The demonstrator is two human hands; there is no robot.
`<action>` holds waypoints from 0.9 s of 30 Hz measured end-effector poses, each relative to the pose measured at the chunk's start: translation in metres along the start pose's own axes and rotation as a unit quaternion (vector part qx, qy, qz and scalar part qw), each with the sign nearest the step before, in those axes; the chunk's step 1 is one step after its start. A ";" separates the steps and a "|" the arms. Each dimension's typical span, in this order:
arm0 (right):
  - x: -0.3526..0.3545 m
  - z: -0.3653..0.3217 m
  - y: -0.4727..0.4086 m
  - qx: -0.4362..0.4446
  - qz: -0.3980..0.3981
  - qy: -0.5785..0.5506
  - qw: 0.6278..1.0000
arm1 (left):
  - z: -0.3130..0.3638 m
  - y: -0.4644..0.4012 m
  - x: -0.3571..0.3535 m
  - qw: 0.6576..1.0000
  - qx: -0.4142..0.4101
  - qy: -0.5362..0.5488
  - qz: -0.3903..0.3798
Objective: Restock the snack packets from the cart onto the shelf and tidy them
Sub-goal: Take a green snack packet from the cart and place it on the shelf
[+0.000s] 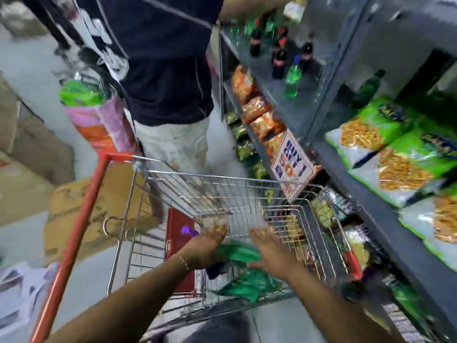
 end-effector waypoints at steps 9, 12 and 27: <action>-0.059 0.006 -0.040 -0.052 -0.041 0.062 0.996 | -0.014 -0.042 -0.059 0.998 0.037 -0.043 -0.023; -0.064 0.009 -0.052 -0.063 -0.016 0.069 0.996 | -0.015 -0.051 -0.058 0.998 0.045 -0.036 -0.008; 0.013 0.040 -0.036 -0.101 0.063 -0.052 0.992 | 0.014 -0.072 0.033 0.993 -0.043 -0.106 0.012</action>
Point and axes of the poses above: each hand's wrist, its own y-axis away from the middle knuckle, its own x-axis out of the back of the hand, z = x × y, the point moved 6 cm from there along -y, towards the middle knuckle, and after that the axes turned 4 degrees about y, right-handed, at the moved point
